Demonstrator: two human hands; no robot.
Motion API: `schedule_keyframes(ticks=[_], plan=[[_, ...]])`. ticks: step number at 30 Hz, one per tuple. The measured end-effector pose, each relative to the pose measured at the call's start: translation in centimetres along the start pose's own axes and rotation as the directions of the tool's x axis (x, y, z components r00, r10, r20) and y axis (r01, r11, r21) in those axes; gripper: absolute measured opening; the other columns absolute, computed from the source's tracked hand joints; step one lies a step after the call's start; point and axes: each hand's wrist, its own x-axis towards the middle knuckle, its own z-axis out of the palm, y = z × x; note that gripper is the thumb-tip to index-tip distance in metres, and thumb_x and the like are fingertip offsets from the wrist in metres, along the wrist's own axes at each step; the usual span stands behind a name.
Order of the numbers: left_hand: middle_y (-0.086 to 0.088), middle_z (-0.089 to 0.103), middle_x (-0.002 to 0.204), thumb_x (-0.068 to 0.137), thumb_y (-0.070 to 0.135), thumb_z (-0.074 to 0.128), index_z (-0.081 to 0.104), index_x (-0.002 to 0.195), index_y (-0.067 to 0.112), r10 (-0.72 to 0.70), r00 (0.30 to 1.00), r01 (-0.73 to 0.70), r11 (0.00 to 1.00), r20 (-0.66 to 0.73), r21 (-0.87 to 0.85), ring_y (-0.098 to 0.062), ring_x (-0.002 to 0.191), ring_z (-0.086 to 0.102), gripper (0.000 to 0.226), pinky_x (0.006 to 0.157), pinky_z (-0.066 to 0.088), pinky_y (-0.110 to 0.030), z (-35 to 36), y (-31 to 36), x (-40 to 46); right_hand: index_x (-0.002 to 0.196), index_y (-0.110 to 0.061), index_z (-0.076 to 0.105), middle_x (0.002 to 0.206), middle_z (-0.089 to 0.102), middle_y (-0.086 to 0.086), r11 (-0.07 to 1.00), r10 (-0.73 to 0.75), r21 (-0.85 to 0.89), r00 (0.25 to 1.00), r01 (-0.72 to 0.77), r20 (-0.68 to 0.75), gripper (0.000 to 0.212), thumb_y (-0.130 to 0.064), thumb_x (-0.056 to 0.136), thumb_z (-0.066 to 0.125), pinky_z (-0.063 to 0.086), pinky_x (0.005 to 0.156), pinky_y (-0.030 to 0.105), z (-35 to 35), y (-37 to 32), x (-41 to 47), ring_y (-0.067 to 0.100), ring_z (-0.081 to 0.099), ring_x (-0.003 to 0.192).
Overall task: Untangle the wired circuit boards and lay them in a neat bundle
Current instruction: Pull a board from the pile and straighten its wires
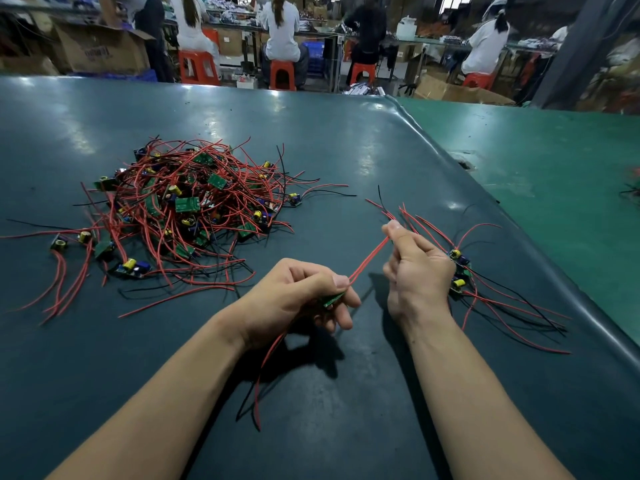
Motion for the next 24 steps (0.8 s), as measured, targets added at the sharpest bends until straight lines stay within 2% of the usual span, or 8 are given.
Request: schedule_keyframes(ticks=[3,5,8,10,12,17,20,24], plan=[[-0.008,0.069,0.062,0.085,0.026,0.057,0.076,0.071,0.014,0.018,1.000,-0.018,1.000,-0.024,-0.020,-0.011,0.048,0.056,0.026,0.050,0.045,-0.016,-0.1,0.1,-0.1,0.072,-0.006,0.065,0.046,0.034,-0.006,1.000,0.012,0.013,1.000,-0.012,0.027,0.019,-0.010,0.090,0.068,0.018,0.037,0.017,0.0,0.2,-0.1,0.006,0.020,0.036],[-0.007,0.068,0.062,0.085,0.024,0.064,0.076,0.070,0.015,0.043,0.994,-0.049,0.997,-0.100,-0.054,-0.010,0.045,0.054,0.022,0.046,0.043,-0.015,-0.1,0.1,0.1,0.077,-0.005,0.068,0.051,0.037,-0.004,0.994,0.104,-0.029,0.981,-0.101,0.161,0.023,-0.022,0.092,0.066,0.019,0.035,0.015,0.1,0.0,-0.3,0.005,0.023,0.036],[-0.007,0.067,0.065,0.088,0.025,0.059,0.076,0.071,0.014,0.049,0.967,-0.082,0.989,-0.250,-0.124,-0.011,0.042,0.050,0.026,0.041,0.040,-0.017,-0.2,-0.2,0.7,0.082,-0.008,0.073,0.053,0.038,-0.004,0.943,0.313,-0.243,0.854,-0.227,0.416,0.042,-0.049,0.076,0.067,0.019,0.033,0.015,0.0,-0.2,-1.0,0.004,0.026,0.039],[-0.007,0.067,0.066,0.093,0.021,0.056,0.074,0.069,0.013,0.041,0.958,-0.089,0.983,-0.285,-0.159,-0.010,0.042,0.049,0.031,0.040,0.041,-0.018,-0.2,-0.3,0.9,0.083,-0.011,0.075,0.059,0.048,0.003,0.912,0.379,-0.357,0.742,-0.199,0.554,0.032,-0.041,0.076,0.069,0.021,0.033,0.014,0.0,0.0,-1.8,0.006,0.028,0.043],[-0.008,0.067,0.065,0.091,0.022,0.058,0.074,0.069,0.013,0.038,0.962,-0.081,0.985,-0.271,-0.150,-0.009,0.042,0.049,0.029,0.040,0.042,-0.018,-0.1,-0.3,0.9,0.086,-0.008,0.075,0.064,0.056,0.008,0.909,0.401,-0.349,0.702,-0.227,0.589,0.022,-0.028,0.077,0.070,0.022,0.033,0.013,-0.2,0.1,-1.9,0.012,0.029,0.051],[-0.008,0.067,0.064,0.087,0.026,0.061,0.076,0.073,0.013,0.029,0.976,-0.045,0.997,-0.218,-0.067,-0.009,0.043,0.050,0.025,0.042,0.043,-0.016,-0.1,-0.5,0.8,0.079,-0.006,0.073,0.055,0.051,0.002,0.925,0.360,-0.302,0.781,-0.230,0.511,0.013,-0.017,0.072,0.072,0.022,0.032,0.014,-0.1,-0.1,-1.7,0.010,0.032,0.045],[-0.007,0.066,0.060,0.082,0.027,0.069,0.076,0.070,0.013,0.035,0.992,-0.040,0.998,-0.122,-0.040,-0.010,0.044,0.050,0.019,0.043,0.040,-0.016,-0.4,-0.2,0.5,0.078,-0.002,0.067,0.045,0.036,-0.007,0.970,0.236,-0.157,0.892,-0.188,0.385,0.005,-0.005,0.082,0.069,0.021,0.032,0.014,0.2,-0.2,-1.3,0.003,0.024,0.036],[-0.003,0.064,0.053,0.074,0.038,0.063,0.075,0.067,0.014,0.014,0.998,-0.016,1.000,0.058,0.021,-0.011,0.045,0.048,0.028,0.045,0.034,-0.017,-0.6,0.0,-0.2,0.087,0.001,0.062,0.046,0.043,-0.009,0.980,0.169,0.072,0.964,-0.187,0.204,0.002,0.001,0.089,0.062,0.021,0.032,0.014,0.0,-0.6,-0.4,0.003,0.024,0.036]])
